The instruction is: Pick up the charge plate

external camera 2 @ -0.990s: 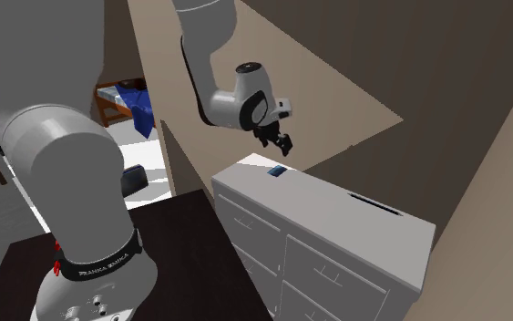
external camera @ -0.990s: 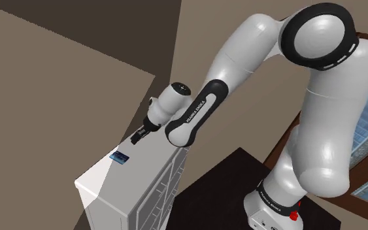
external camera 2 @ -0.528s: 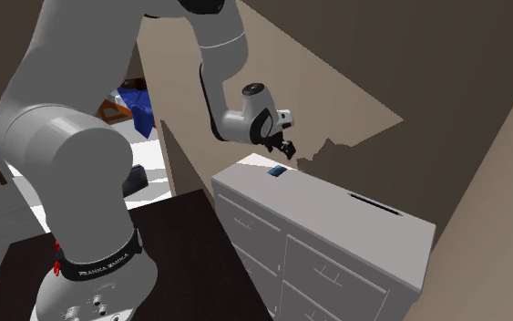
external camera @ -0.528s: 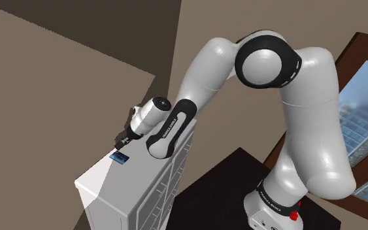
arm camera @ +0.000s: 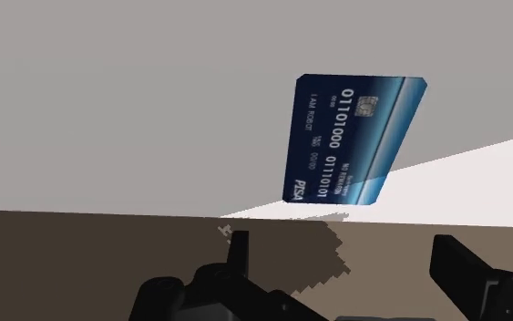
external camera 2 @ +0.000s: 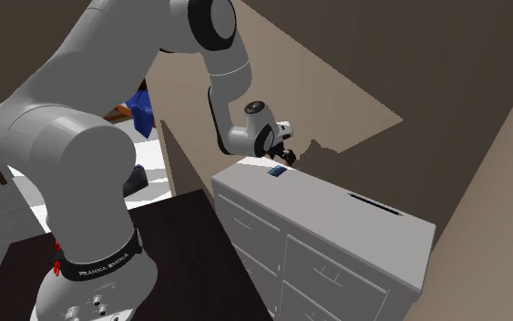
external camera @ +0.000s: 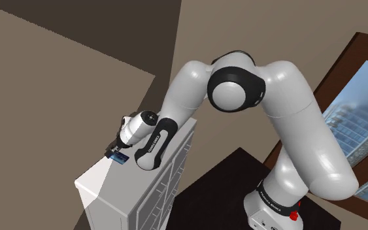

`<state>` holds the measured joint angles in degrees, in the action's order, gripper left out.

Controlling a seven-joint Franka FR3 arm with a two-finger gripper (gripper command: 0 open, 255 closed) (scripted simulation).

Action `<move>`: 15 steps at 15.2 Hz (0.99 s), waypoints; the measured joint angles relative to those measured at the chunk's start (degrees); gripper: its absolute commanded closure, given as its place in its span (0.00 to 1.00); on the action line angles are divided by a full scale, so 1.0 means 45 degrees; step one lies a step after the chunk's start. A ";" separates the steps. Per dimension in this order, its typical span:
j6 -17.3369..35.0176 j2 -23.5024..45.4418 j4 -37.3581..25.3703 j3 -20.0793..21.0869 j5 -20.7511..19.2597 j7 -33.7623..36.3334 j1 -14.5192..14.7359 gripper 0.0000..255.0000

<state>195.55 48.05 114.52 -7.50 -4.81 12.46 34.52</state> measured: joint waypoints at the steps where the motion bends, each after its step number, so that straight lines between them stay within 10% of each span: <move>1: 0.0138 0.0184 -0.0047 -0.0019 0.0029 0.0012 0.0031 0.00; 4: 0.0315 0.0680 -0.0366 -0.0013 0.0069 0.0033 0.0034 0.00; 5: 0.0337 0.0755 -0.0419 -0.0013 0.0075 0.0036 0.0032 1.00; 15: 0.0366 0.0822 -0.0462 -0.0017 0.0087 0.0041 0.0043 1.00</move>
<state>197.20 51.75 112.44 -7.57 -4.41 12.65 34.71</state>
